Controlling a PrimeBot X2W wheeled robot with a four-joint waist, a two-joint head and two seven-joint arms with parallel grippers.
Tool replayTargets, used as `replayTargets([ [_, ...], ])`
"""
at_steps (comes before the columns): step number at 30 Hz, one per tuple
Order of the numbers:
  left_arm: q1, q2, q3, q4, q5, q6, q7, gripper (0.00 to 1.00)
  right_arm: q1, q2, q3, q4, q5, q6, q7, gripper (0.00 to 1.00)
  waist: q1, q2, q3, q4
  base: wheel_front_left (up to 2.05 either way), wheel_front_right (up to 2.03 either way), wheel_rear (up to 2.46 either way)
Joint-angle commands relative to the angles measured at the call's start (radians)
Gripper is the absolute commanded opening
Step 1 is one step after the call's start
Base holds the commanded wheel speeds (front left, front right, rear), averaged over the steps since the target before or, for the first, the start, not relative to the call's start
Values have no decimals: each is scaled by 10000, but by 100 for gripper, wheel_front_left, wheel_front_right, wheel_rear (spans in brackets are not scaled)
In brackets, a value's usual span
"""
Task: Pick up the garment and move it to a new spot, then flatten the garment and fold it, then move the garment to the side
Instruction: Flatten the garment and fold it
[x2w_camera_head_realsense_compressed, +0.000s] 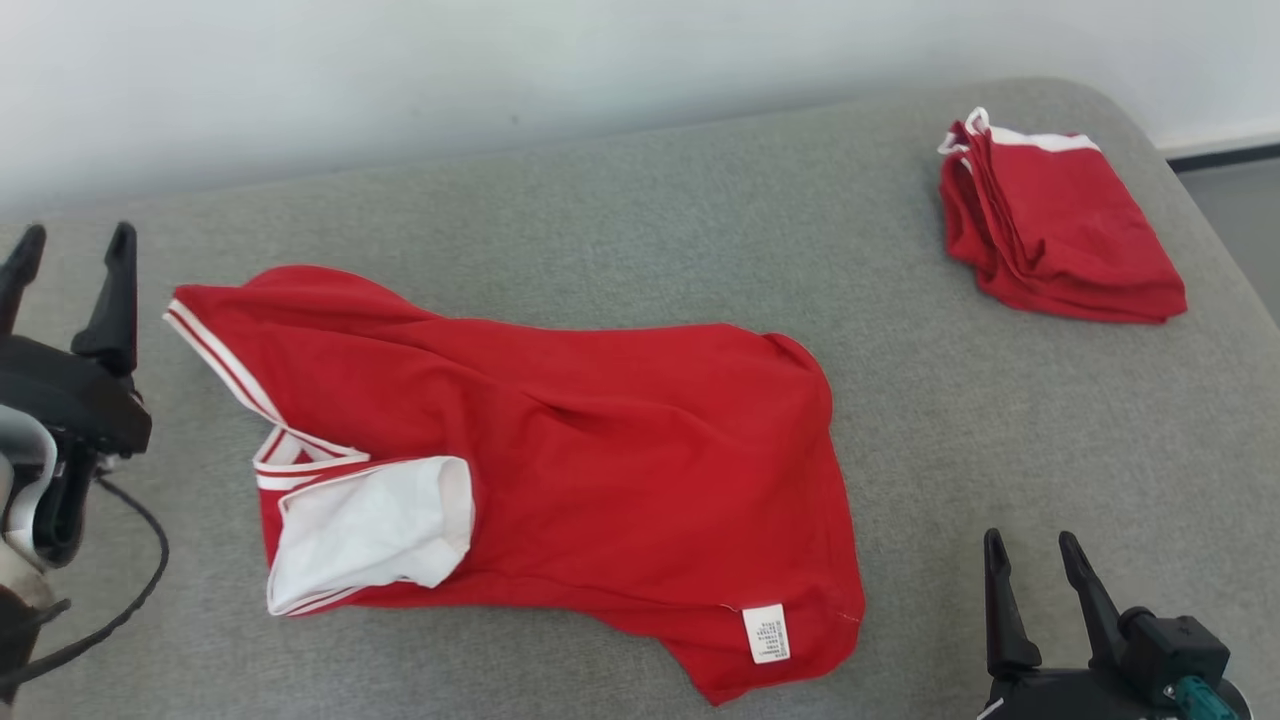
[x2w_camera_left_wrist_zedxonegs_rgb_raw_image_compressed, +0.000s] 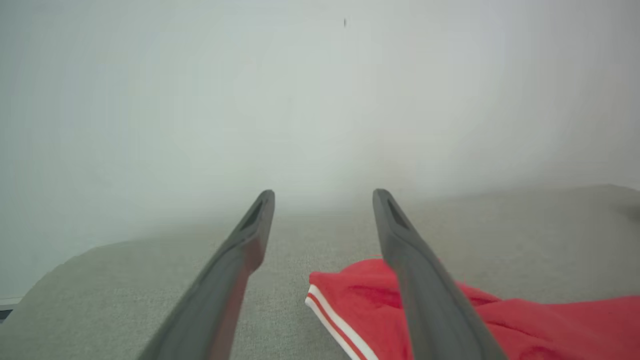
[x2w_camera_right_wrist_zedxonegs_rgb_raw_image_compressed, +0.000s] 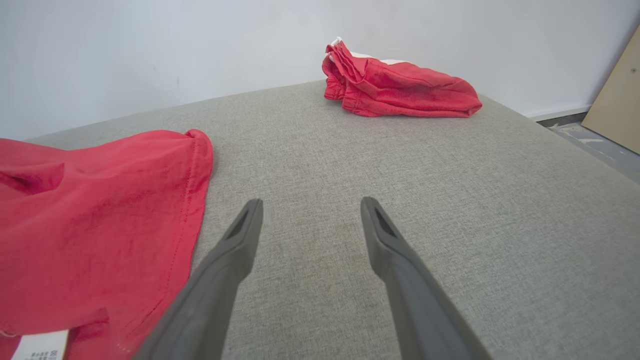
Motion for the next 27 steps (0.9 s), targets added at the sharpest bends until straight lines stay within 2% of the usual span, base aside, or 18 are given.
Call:
replayTargets([
  [1, 338, -55, 569, -588, 362, 149, -64, 100, 148, -1, -4, 25, -44, -27, -47, 100, 0, -1, -426, 410, 0, 0, 0],
  [7, 2308, -500, 2691, -3004, 1807, 400, -52, 100, 363, -4, -64, -46, -134, -27, -6, 100, 0, -1, -967, 893, 0, 0, 0],
  [12, 4154, -1171, 3960, -4530, 2888, 482, -54, 100, 565, -2, -99, -217, -218, -27, 156, 100, 0, -1, -1280, 1260, 0, 0, 0],
  [27, 7780, -3124, 6134, -7005, 4962, 240, -56, 100, 1290, -2, -226, -676, -136, -27, 513, 100, 0, -1, -1877, 1976, 0, 0, 0],
])
